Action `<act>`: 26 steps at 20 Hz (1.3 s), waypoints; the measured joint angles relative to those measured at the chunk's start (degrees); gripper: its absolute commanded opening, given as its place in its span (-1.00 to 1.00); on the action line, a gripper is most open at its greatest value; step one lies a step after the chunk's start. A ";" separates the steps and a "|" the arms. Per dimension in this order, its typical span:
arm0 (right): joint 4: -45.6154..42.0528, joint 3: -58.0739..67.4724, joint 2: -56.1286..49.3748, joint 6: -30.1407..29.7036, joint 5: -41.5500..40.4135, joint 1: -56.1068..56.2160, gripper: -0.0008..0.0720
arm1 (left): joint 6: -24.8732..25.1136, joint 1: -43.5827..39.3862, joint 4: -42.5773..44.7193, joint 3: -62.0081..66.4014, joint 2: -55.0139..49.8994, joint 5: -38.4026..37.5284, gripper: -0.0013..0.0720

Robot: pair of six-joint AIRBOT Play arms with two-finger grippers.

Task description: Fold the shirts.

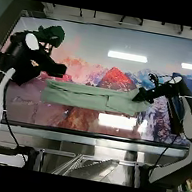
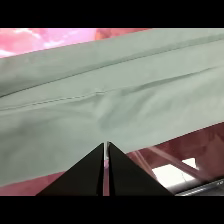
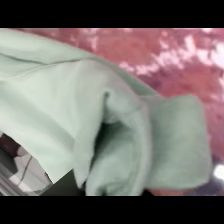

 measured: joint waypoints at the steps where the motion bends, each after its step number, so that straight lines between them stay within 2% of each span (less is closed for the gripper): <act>1: -2.38 -0.02 2.14 1.22 0.63 -0.13 -0.91 | -0.70 -2.01 -0.04 -1.62 0.00 1.70 -0.92; 7: -7.91 0.00 16.24 7.91 3.13 2.58 -0.90 | -3.76 -16.98 -6.03 -8.33 -3.91 19.58 -0.92; 11: -8.76 0.00 22.97 12.09 3.87 5.81 -0.91 | -4.98 -24.26 -9.31 -2.58 -13.35 24.48 -0.92; 16: -7.39 0.11 28.20 15.37 4.28 8.52 -0.91 | -6.71 -29.11 -11.76 8.13 -24.85 24.11 -0.92; 20: -6.27 0.20 29.59 16.04 4.28 9.18 -0.91 | -6.97 -31.08 -13.55 14.69 -29.57 21.16 -0.92; 22: -6.60 0.24 29.83 16.09 4.15 9.25 -0.91 | -6.05 -30.97 -13.64 15.65 -29.35 18.01 -0.92; 26: -6.40 0.57 30.01 16.57 2.93 9.55 -0.91 | -3.15 -27.36 -6.08 10.01 -21.35 11.45 -0.92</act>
